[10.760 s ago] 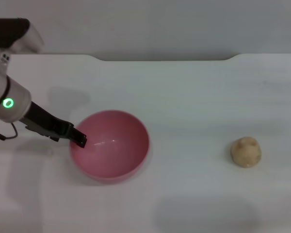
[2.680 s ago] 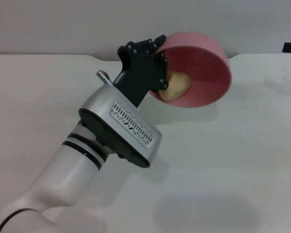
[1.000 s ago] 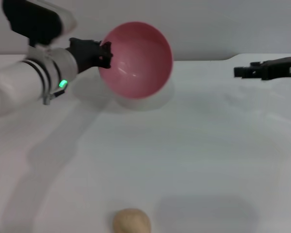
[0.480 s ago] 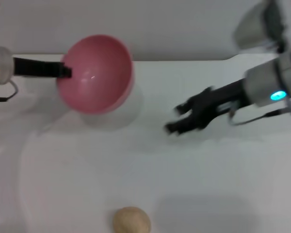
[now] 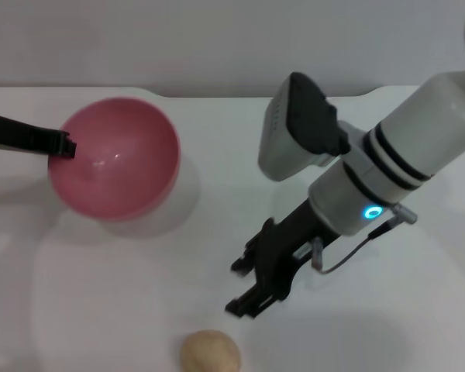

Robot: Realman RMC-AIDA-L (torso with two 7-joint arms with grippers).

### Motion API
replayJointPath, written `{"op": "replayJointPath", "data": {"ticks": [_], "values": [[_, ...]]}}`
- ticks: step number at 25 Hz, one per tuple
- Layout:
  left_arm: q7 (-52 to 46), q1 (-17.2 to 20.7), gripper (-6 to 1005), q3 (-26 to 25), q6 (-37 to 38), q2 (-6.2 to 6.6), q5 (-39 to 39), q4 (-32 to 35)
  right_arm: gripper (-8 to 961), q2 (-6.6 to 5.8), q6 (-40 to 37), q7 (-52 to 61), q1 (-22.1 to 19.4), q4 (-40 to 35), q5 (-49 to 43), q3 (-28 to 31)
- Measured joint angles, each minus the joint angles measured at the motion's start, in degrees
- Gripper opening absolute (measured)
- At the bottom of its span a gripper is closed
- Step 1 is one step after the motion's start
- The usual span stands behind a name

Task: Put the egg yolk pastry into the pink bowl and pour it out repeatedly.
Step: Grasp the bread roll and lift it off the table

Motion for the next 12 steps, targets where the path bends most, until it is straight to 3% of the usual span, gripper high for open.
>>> {"op": "replayJointPath", "data": {"ticks": [12], "values": [[0.5, -0.52, -1, 1.51, 0.3, -0.28, 0.96, -0.26, 619, 0.11, -1.31, 0.54, 1.49, 0.06, 5.3, -9.31]]}}
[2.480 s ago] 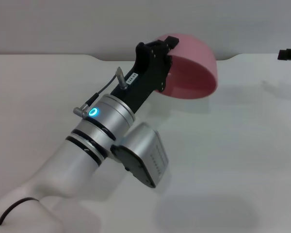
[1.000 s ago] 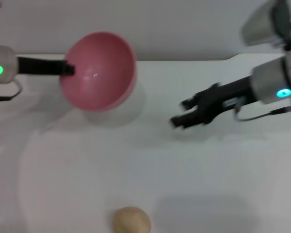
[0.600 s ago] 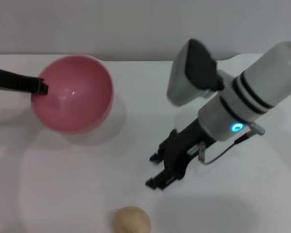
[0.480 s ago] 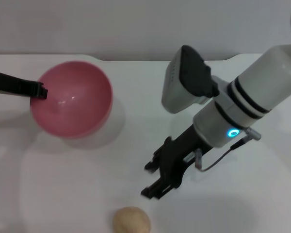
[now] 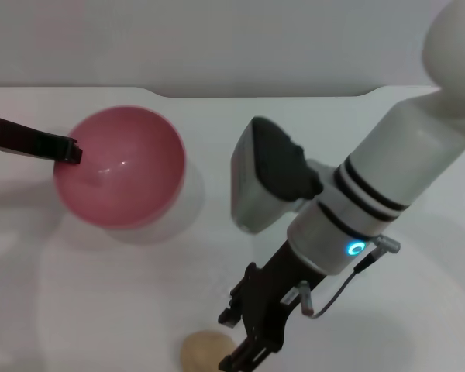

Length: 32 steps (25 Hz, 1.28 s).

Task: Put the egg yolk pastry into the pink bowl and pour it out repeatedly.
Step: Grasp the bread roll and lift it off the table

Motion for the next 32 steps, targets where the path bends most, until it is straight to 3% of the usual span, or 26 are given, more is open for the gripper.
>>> {"op": "replayJointPath", "data": {"ticks": [13, 21, 26, 32], "values": [[0.0, 0.13, -1, 3.87, -0.07, -0.18, 0.07, -0.08, 601, 0.17, 10.39, 1.96, 1.22, 0.74, 3.72, -13.39], [-0.22, 0.34, -2, 4.77, -0.18, -0.28, 0.07, -0.05, 579, 0.17, 15.81, 2.87, 1.2, 1.74, 3.81, -17.7], [-0.22, 0.4, -2, 4.83, -0.19, -0.28, 0.06, -0.04, 546, 0.17, 16.71, 2.88, 0.63, 1.98, 3.81, -15.6], [-0.03, 0.02, -1, 4.95, -0.52, -0.29, 0.01, -0.1, 446, -0.19, 14.44, 2.55, -1.09, 3.12, 3.81, -6.66]]}}
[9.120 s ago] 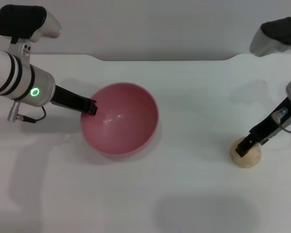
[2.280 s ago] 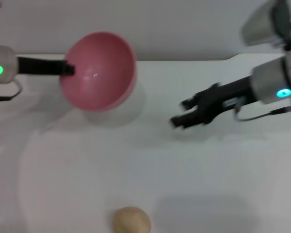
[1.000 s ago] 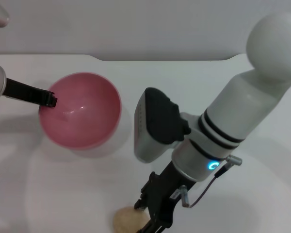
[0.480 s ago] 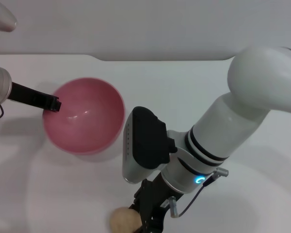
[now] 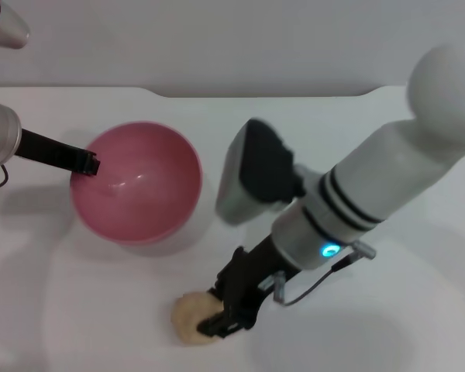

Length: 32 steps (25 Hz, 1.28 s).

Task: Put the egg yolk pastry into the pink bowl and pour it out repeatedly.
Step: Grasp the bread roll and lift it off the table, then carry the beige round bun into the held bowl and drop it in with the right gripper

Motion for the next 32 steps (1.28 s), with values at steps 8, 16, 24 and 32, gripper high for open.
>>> {"op": "replayJointPath", "data": {"ticks": [8, 16, 24, 32], "values": [[0.19, -2.17, -1, 0.1, -2.96, 0.13, 0.02, -5.22, 377, -0.67, -18.97, -10.37, -5.27, -1.32, -0.15, 23.77], [-0.41, -7.62, 0, 6.12, -3.26, -0.35, -0.8, -9.75, 338, -0.97, -29.86, -16.12, -9.32, -8.52, -0.51, 46.69], [-1.95, -11.58, 0, 13.73, -3.86, -0.84, -4.55, -9.8, 264, -0.99, -24.72, -15.43, -6.59, -8.11, -8.43, 46.06], [-2.04, -12.06, -1, 14.08, -4.2, -0.74, -5.69, -9.65, 360, -0.73, -22.99, -12.18, -6.77, -9.19, -11.09, 45.07]]}}
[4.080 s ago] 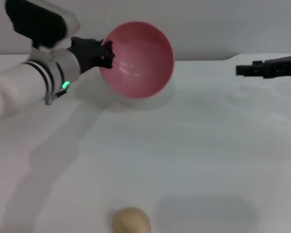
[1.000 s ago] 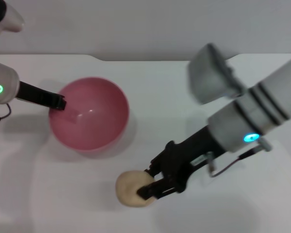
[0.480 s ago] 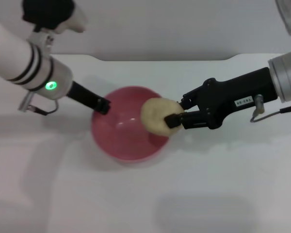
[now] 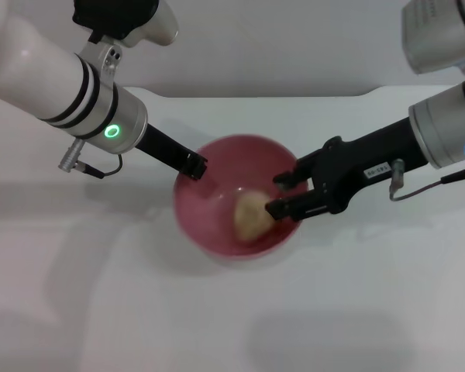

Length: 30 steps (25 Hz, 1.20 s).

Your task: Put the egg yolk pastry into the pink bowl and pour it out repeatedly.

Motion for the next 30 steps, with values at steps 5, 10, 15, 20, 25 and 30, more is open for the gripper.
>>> {"op": "replayJointPath", "data": {"ticks": [5, 10, 15, 20, 25, 30], "values": [[-0.01, 0.34, -1, -0.03, -1.2, 0.12, 0.21, -0.1, 503, -0.04, 0.48, 0.01, -0.64, -1.07, 0.39, 4.15], [0.67, 2.64, 0, 0.88, -8.58, 0.14, -0.47, 0.22, 553, -0.2, 3.89, 0.3, -1.84, -1.89, 0.56, 14.94], [4.01, 10.03, -1, 9.81, -25.45, 0.4, -4.45, 4.26, 550, -0.3, 10.51, -0.1, -6.0, -1.53, 0.58, 29.22], [10.9, 19.9, -1, 24.98, -54.25, 0.37, -0.18, 6.89, 549, -0.28, 12.44, -0.21, -8.21, 0.1, 1.1, 37.3], [12.02, 22.28, 0, 31.46, -69.02, 0.15, 6.08, 4.44, 550, -0.09, 12.39, -1.06, -11.04, 1.35, 4.08, 41.84], [18.65, 22.97, 0, 40.44, -90.68, -0.17, 11.6, -2.72, 551, 0.03, 11.92, -3.21, -13.19, 2.64, 8.19, 43.31]]}}
